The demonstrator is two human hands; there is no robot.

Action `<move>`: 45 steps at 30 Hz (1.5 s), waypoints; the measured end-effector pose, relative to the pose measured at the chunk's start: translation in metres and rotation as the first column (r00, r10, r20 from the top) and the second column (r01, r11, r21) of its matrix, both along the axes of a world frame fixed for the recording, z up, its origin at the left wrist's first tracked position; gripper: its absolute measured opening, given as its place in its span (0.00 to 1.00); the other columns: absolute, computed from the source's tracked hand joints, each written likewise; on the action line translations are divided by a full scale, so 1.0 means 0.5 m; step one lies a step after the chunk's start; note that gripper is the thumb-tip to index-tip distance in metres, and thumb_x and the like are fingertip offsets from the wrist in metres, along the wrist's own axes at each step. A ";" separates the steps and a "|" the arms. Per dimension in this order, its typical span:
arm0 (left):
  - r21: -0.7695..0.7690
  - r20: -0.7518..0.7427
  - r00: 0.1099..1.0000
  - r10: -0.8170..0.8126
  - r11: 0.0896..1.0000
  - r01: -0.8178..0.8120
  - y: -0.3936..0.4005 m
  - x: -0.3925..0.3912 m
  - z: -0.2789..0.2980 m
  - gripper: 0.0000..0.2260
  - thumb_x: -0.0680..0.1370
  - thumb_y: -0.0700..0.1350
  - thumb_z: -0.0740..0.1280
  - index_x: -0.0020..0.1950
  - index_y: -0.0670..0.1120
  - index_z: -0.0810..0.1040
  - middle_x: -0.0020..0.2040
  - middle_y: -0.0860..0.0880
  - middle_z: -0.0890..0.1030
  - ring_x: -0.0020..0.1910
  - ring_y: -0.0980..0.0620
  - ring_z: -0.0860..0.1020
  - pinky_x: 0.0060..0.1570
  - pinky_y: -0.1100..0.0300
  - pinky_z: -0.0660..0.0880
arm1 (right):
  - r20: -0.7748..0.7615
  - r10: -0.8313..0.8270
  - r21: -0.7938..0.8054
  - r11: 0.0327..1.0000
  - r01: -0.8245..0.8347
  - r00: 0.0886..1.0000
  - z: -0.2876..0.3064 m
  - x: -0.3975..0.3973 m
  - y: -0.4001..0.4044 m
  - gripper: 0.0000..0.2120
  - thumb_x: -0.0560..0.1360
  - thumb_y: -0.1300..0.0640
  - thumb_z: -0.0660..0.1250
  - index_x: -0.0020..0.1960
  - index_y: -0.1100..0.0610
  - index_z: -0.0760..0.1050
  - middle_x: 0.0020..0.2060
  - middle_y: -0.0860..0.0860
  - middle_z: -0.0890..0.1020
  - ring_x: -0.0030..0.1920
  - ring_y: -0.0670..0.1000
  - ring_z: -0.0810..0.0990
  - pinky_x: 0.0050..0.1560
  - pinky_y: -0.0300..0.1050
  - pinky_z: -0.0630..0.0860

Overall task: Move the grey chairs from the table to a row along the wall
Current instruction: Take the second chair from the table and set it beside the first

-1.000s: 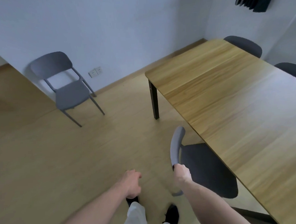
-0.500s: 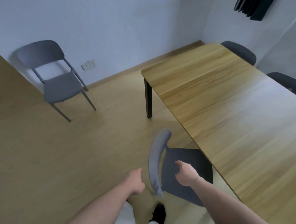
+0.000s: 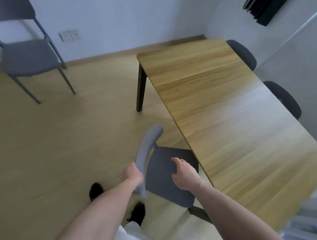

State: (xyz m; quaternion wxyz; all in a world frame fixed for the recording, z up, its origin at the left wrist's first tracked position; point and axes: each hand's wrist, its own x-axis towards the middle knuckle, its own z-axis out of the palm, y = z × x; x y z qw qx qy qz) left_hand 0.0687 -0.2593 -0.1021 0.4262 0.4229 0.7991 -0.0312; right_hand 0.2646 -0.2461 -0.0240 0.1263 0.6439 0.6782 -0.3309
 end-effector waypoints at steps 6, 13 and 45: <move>0.054 0.008 1.000 -0.016 0.998 0.015 -0.020 -0.016 0.021 0.09 0.78 0.43 0.64 0.57 0.43 0.75 0.56 0.43 0.80 0.55 0.42 0.79 0.53 0.53 0.77 | -0.011 0.100 0.078 0.992 -0.099 0.995 0.016 -0.035 0.025 0.30 0.77 0.59 0.62 0.77 0.52 0.58 0.70 0.52 0.67 0.64 0.56 0.74 0.60 0.48 0.74; 0.141 -0.045 0.992 -0.115 0.983 0.121 -0.026 -0.037 0.106 0.07 0.74 0.42 0.68 0.52 0.44 0.77 0.52 0.44 0.81 0.51 0.42 0.81 0.47 0.53 0.78 | 0.052 0.156 0.162 0.973 -0.163 0.986 0.052 -0.069 0.073 0.35 0.74 0.63 0.63 0.77 0.52 0.53 0.72 0.52 0.63 0.68 0.58 0.68 0.62 0.50 0.73; 0.282 -0.303 0.888 -0.346 0.858 0.430 0.114 -0.520 0.295 0.07 0.76 0.41 0.65 0.47 0.45 0.83 0.47 0.44 0.83 0.48 0.42 0.81 0.38 0.56 0.72 | 0.163 0.430 0.365 0.810 -0.460 0.888 0.115 -0.463 0.295 0.10 0.76 0.63 0.64 0.52 0.50 0.79 0.48 0.51 0.82 0.51 0.57 0.82 0.50 0.49 0.77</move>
